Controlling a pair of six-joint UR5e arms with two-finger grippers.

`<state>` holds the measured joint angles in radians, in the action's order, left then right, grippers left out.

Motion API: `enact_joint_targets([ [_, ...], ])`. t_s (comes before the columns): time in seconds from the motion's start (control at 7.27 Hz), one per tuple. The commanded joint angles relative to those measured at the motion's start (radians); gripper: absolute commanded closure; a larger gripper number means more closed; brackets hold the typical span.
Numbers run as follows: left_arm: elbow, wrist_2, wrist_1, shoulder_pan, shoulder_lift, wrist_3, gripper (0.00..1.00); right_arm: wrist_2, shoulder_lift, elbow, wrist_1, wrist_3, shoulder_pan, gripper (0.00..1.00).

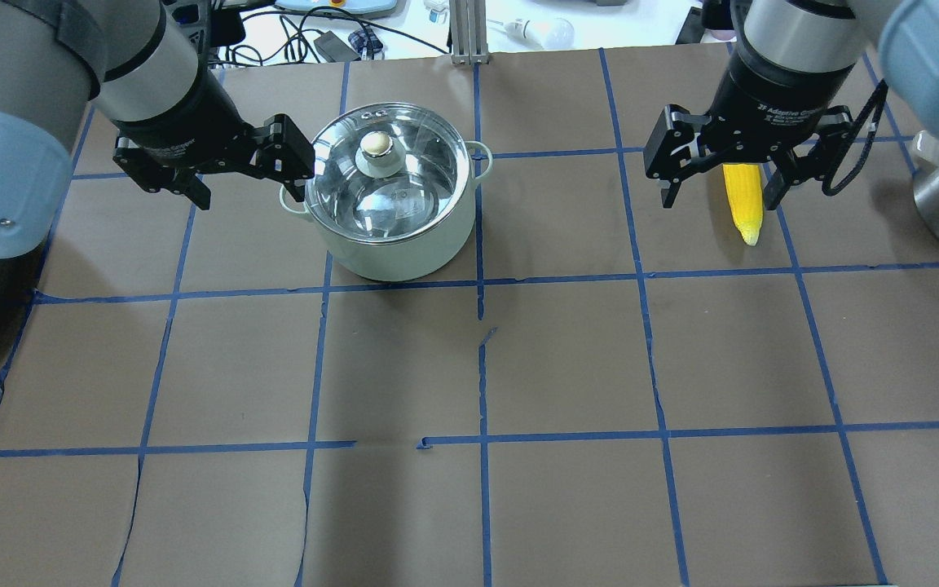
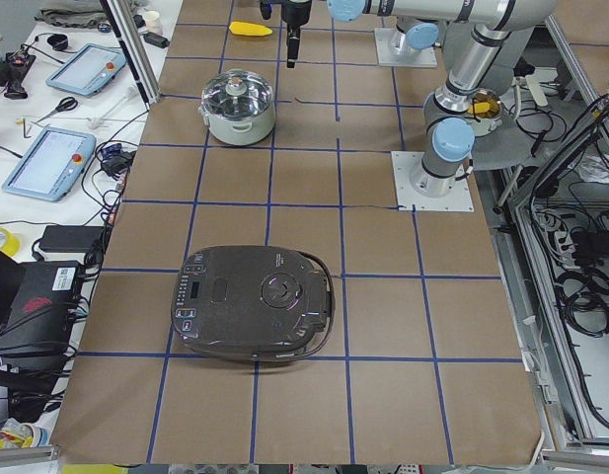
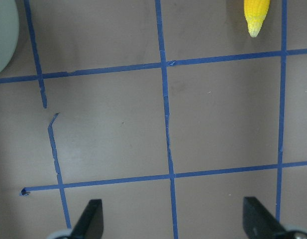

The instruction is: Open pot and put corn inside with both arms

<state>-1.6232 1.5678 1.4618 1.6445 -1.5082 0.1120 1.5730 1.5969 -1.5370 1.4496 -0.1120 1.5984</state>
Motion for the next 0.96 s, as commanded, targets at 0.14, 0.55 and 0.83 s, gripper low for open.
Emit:
enact_joint_targets([
  [0.14, -0.003, 0.001, 0.0, 0.0, 0.002, 0.0, 0.0, -0.001, 0.0, 0.0, 0.0, 0.0, 0.0, 0.0],
  [0.55, -0.007, 0.0, 0.0, -0.002, 0.005, 0.0, 0.0, 0.01, 0.002, -0.002, 0.0, 0.003, 0.0, 0.0],
  [0.83, -0.007, 0.0, 0.0, -0.002, 0.006, 0.0, 0.0, 0.016, 0.003, -0.002, 0.0, 0.008, 0.0, 0.0],
])
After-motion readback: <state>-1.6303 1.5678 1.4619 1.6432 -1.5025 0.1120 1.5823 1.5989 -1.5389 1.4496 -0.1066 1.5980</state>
